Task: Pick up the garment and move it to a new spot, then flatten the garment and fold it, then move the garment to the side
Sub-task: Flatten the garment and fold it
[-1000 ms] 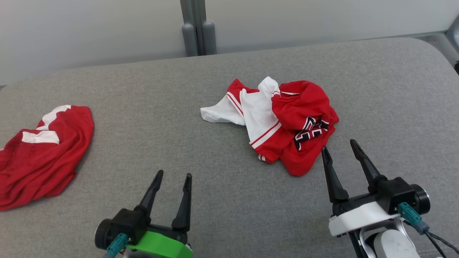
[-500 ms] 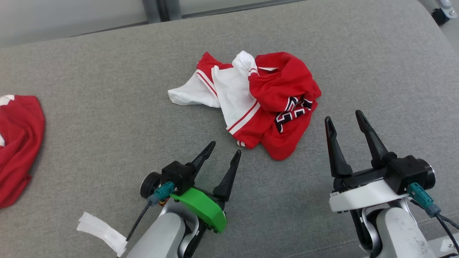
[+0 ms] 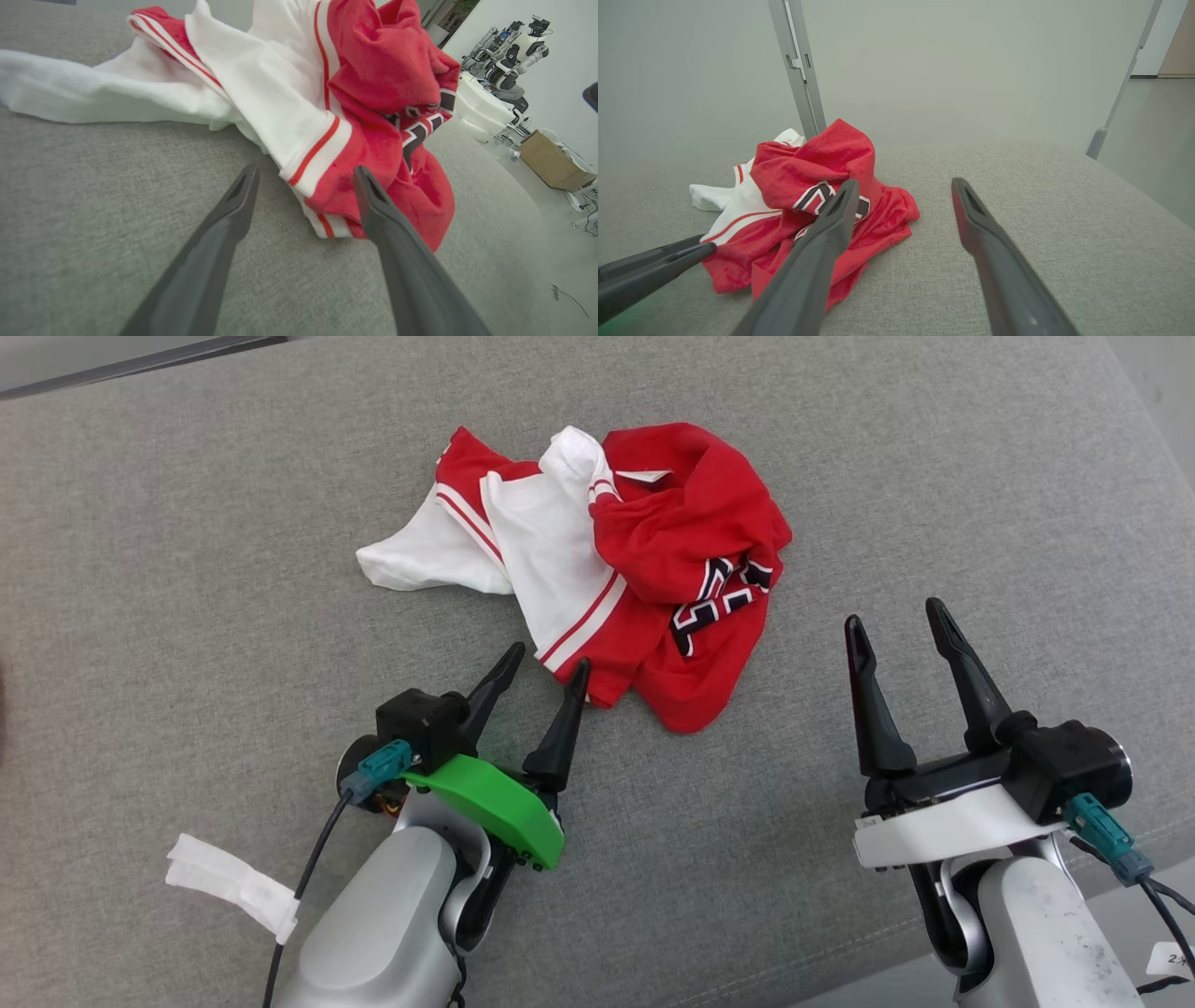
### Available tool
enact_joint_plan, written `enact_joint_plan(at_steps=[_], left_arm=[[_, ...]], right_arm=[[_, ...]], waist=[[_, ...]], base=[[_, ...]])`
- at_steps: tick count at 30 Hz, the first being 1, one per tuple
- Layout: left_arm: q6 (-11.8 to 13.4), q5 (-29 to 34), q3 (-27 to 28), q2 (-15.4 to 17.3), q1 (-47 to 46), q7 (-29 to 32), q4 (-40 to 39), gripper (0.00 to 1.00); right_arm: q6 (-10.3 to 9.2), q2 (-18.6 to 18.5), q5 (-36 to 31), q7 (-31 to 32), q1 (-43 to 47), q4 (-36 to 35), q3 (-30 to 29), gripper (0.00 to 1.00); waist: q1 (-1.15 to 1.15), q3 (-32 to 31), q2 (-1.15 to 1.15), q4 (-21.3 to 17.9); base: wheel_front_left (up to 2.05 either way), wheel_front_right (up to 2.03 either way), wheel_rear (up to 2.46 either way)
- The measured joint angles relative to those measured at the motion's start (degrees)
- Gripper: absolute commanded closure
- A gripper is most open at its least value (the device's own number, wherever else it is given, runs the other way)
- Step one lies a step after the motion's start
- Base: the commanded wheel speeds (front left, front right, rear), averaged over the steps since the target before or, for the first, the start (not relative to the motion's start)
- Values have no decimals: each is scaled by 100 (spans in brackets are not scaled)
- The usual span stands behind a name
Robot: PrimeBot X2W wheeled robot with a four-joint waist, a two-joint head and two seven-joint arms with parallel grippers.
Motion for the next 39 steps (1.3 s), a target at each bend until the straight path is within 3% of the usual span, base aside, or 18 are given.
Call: enact_joint_plan(at_steps=[2, 4, 5, 6, 7, 8, 9, 17, 21, 29, 34, 39], left_arm=[[0, 0, 29, 1, -9, 0, 1, 19], [0, -7, -3, -2, -19, 0, 43, 22], [0, -18, -30, -1, -32, -1, 66, 29], [0, -35, -49, -1, -51, -1, 74, 51], [0, -46, -86, -1, -91, -1, 54, 65], [0, -45, -94, 2, -123, 0, 7, 95], [0, -37, -101, 4, -160, 0, -54, 100], [0, 45, -678, 218, -409, 1, -775, 100], [-1, -261, -1117, 530, -984, 2, -1100, 100], [-1, -1063, -1538, 982, -3140, 809, -1836, 100], [-1, -1404, -1593, 1002, -4729, 1105, -1915, 100], [-3, -1759, -1740, 1117, -5455, 1152, -2106, 100]], right_arm=[[0, 0, 7, 0, -4, 5, 18, 0], [0, 0, 38, 0, -26, 7, 38, 0], [0, -1, 44, 0, -36, 7, 47, 0], [0, 0, 46, 0, -50, 5, 62, 0], [0, 0, 51, 0, -64, 1, 66, 0], [0, 2, 51, 0, -82, -1, 68, 0], [0, 1, 51, 0, -101, -9, 66, 0], [0, 0, 157, 0, -108, 2, 7, 0], [0, 4, 339, 0, -119, 14, 4, 0], [0, -1, 748, 0, -116, 52, -129, 0], [0, 0, 758, 0, -104, 56, -176, 0], [0, -1, 757, 0, 5, 35, -343, 0]], waist=[[0, 18, 0, -38], [0, 32, 0, -72], [0, 39, 0, -85], [0, 49, 0, -98], [0, 62, 0, -109], [0, 73, 0, -117], [0, 84, 0, -124], [0, -7, 0, -180], [0, -92, 0, -306], [0, -318, 0, -687], [0, -513, 0, -862], [0, -629, 0, -826]], base=[[0, 0, 0], [0, 0, 0], [0, 0, 0], [0, 0, 0], [0, 0, 0], [0, 0, 0], [0, 0, 0], [0, 0, 0], [0, 0, 0], [0, 0, 0], [0, 0, 0], [0, 0, 0]])
